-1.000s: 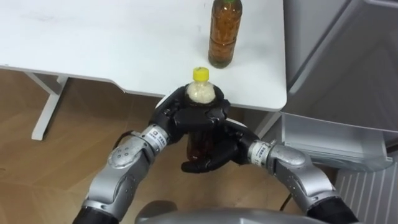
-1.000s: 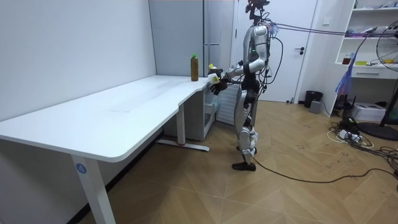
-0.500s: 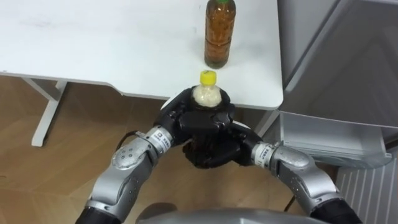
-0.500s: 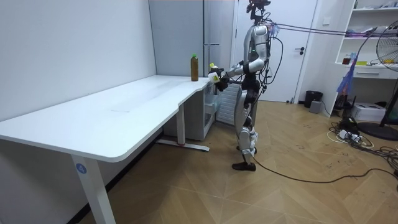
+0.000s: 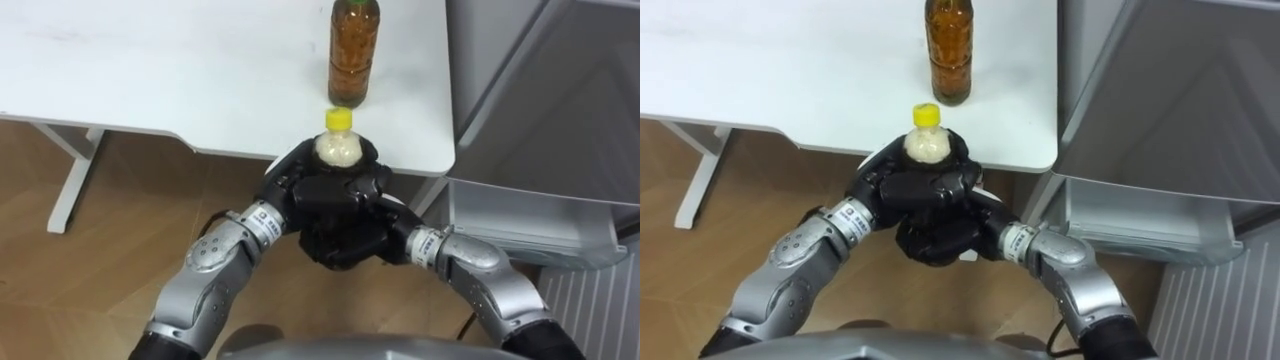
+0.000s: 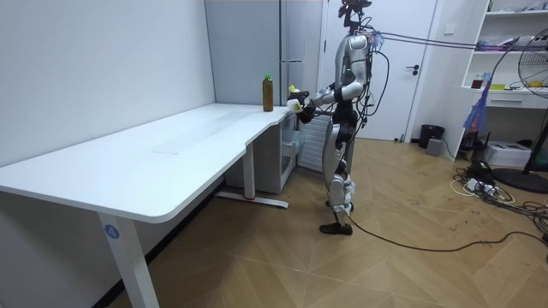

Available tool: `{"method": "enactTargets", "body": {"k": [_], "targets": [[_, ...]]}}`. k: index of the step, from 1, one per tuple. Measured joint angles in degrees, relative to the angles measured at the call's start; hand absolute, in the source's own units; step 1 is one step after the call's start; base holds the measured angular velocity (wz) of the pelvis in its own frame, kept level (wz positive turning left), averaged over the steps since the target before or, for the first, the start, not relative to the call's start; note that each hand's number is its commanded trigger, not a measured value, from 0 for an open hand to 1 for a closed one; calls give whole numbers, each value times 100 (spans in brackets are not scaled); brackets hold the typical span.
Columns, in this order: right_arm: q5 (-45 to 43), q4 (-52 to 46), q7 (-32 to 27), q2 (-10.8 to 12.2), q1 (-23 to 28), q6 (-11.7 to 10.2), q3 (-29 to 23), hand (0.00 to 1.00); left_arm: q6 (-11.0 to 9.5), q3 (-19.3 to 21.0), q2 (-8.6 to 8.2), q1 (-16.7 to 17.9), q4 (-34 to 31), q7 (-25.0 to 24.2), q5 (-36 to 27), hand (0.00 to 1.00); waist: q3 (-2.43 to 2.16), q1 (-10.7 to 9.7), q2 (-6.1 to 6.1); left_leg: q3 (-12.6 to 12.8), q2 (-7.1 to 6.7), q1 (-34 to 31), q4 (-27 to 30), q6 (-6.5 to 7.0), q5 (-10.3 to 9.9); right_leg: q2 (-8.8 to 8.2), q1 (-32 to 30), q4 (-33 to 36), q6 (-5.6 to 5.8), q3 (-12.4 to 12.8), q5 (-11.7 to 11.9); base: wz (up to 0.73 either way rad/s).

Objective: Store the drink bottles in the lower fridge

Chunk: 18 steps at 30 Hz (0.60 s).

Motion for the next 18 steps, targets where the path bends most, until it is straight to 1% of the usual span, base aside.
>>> {"method": "enactTargets", "body": {"k": [4, 9, 12, 16, 18], "targets": [[0, 0, 0, 5, 0, 0, 8, 100, 0, 8, 1, 0, 0, -18, 0, 0, -1, 4, -27, 9, 2, -1, 1, 0, 0, 0, -6, 1, 0, 2, 0, 0], [1, -1, -1, 9, 1, 0, 9, 100, 0, 12, 1, 0, 0, -16, -4, 0, -2, -13, -23, 16, 3, -8, 4, 0, 0, 0, -5, 1, 0, -9, 0, 0], [0, -1, -1, -4, 4, -1, 4, 100, 0, 11, 1, 0, 0, -2, -2, 0, -7, -21, -6, 16, 3, -17, -1, 0, 0, 0, -9, 0, 0, -16, 0, 0], [1, -1, 2, -13, 12, -3, -3, 100, 0, 11, -3, -1, -1, -3, -8, 0, -31, -27, 34, 19, 3, -5, 6, 0, 0, 0, -3, 1, -1, -6, 1, 0], [5, -1, 5, -13, 12, -8, -4, 100, 0, 9, -4, -2, -2, -4, -7, 0, -32, -35, 49, 19, 3, -1, 7, 0, 0, 0, 4, 0, -1, -9, 0, 0]]}}
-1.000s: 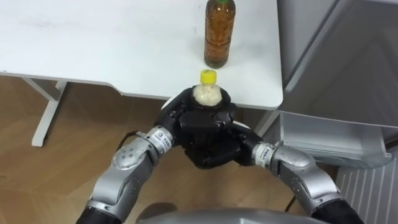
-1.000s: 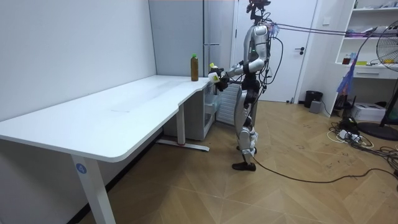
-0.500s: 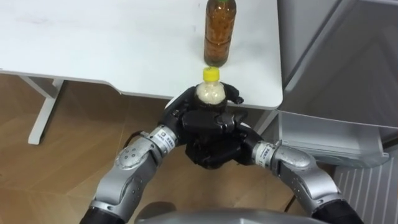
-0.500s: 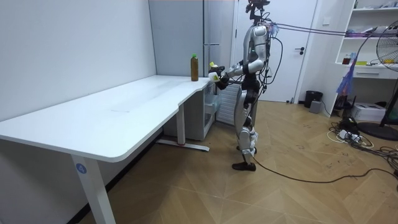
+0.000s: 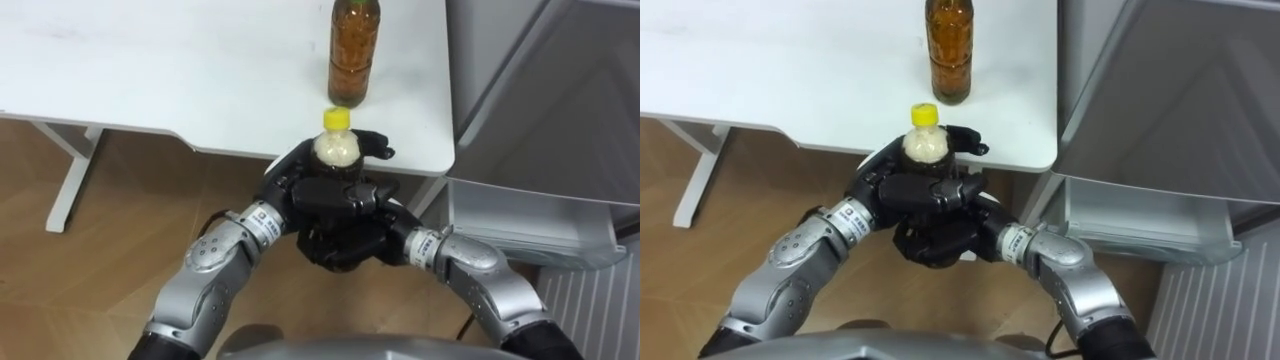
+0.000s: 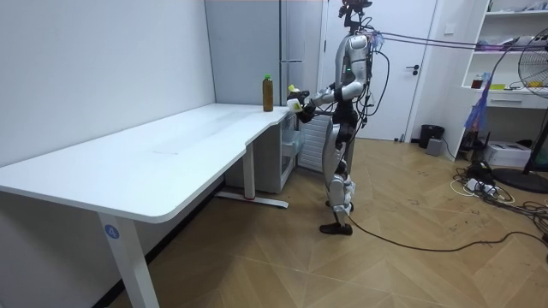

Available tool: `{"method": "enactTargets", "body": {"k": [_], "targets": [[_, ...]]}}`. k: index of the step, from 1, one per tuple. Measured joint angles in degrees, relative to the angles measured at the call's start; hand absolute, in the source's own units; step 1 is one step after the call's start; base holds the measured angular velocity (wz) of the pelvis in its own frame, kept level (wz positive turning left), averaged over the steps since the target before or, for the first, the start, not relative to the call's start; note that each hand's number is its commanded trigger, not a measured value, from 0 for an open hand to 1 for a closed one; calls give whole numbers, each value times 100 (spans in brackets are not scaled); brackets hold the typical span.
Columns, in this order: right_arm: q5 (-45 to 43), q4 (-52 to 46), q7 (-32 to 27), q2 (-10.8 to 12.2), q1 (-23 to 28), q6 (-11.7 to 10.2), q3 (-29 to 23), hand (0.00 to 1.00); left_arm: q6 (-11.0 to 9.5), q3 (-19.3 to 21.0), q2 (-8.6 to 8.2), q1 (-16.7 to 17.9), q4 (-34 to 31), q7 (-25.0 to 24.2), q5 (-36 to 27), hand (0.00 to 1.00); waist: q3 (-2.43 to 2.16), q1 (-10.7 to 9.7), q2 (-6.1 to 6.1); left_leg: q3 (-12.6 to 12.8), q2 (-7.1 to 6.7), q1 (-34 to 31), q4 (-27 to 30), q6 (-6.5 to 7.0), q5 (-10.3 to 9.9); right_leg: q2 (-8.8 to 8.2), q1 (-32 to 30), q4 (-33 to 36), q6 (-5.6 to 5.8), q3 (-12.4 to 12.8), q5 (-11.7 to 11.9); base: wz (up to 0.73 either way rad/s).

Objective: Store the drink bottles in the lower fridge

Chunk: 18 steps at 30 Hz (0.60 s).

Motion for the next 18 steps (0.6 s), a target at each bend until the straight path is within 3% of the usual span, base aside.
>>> {"method": "enactTargets", "body": {"k": [10, 18], "targets": [[0, 65, 27, -8, 31, -332, -36, 100, -1, 0, 37, -8, -161, -3, 18, 0, 17, 6, 90, 1, -1, 3, -32, 0, 0, 1, 42, -10, 0, -10, 0, 0], [0, 57, 168, 43, 19, -366, -132, 100, 1, 20, 69, -9, -272, -2, -86, 0, 18, 22, 119, 20, 3, 27, 26, 0, 0, -2, 37, -4, 0, 23, 0, 0]]}}
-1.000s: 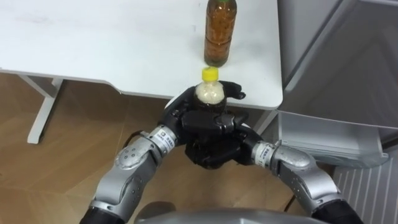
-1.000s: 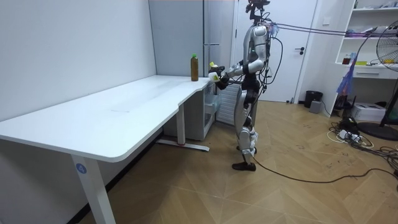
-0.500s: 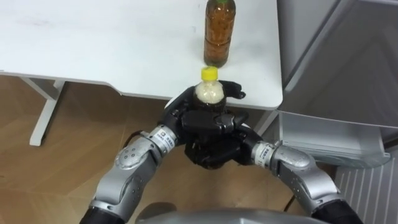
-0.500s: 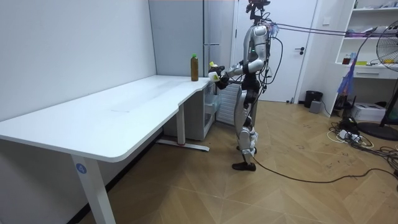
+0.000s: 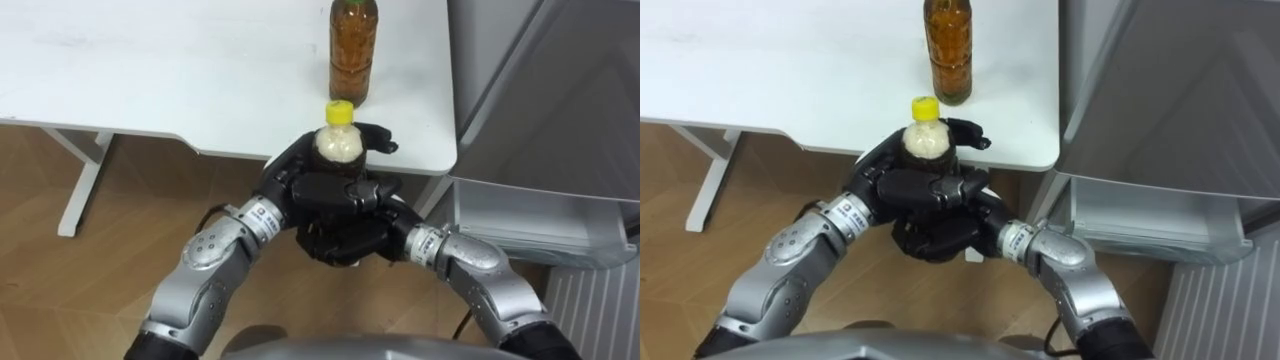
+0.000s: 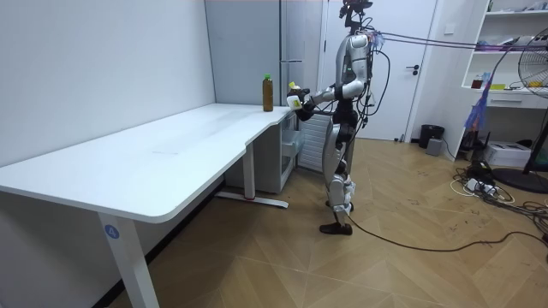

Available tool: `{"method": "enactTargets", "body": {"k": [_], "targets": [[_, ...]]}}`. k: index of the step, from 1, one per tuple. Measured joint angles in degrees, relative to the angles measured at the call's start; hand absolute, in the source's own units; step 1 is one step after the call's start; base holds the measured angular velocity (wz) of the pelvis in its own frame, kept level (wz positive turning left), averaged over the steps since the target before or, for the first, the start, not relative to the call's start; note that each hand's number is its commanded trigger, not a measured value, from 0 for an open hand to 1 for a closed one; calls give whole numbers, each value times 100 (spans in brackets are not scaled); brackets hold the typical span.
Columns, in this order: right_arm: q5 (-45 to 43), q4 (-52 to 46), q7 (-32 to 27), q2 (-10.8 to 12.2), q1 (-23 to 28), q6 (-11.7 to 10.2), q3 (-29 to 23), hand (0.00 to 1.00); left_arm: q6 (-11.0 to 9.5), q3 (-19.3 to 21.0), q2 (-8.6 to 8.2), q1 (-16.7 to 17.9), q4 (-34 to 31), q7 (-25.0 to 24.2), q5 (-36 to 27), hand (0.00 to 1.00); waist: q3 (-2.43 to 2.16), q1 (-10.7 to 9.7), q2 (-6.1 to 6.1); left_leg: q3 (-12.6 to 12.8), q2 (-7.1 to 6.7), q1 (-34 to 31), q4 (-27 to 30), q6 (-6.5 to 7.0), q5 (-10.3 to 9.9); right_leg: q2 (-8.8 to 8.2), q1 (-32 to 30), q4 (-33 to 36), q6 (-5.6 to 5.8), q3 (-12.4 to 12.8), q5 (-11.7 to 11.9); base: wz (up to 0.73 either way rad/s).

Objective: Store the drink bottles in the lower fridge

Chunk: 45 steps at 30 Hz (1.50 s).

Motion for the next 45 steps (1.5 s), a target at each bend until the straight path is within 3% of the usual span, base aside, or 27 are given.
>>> {"method": "enactTargets", "body": {"k": [7, 11, 16, 22, 29, 36, 40, 45], "targets": [[41, -45, 53, -1, -82, 73, 8, 100, 12, 21, 109, -40, -52, 5, -256, 0, 4, 6, -16, -10, 4, -32, 65, 2, -2, 2, 14, 13, 0, -11, 0, 1], [44, -157, 49, 38, -116, 286, 9, 100, 137, 35, 246, -102, -55, 45, -630, 0, 5, 14, -23, -13, 8, -72, 66, 14, -15, 7, 11, 13, -7, -14, 5, 1], [159, -251, 35, 63, -116, 425, 52, 100, 145, 35, 327, -110, -57, 43, -848, 0, 4, 30, -19, -1, 8, -30, 72, 19, -17, 4, 46, 9, -23, -14, 15, 0], [276, -252, 26, 66, -176, 522, 88, 100, 222, 77, 384, -137, -57, 59, -1130, 0, -25, 22, 25, -13, 8, -41, 60, 18, -17, 5, 19, 9, -23, -9, 15, 0], [490, -457, -18, 32, -199, 922, 94, 100, 394, 162, 391, -171, -59, 146, -1540, 0, -44, -11, 46, -12, 1, 76, 53, 19, -16, -2, 115, 7, -21, -10, 14, 0], [541, -701, -69, -38, -214, 1118, 49, 100, 436, 182, 391, -261, -59, 209, -1828, 0, -49, -14, 41, -8, 1, 91, 8, 19, -16, -3, 130, 6, -21, -17, 13, 0], [712, -708, -48, -80, -234, 1292, 48, 100, 627, 231, 395, -273, -58, 294, -2142, 0, -56, -14, 33, -8, 1, 98, 14, 19, -15, -3, 138, 2, -21, -14, 13, 0], [776, -712, -40, -89, -256, 1445, 47, 100, 689, 237, 400, -272, -56, 368, -2202, 0, -56, -16, 33, -9, 1, 130, 8, 19, -15, -3, 166, -6, -21, -14, 14, 0]]}}
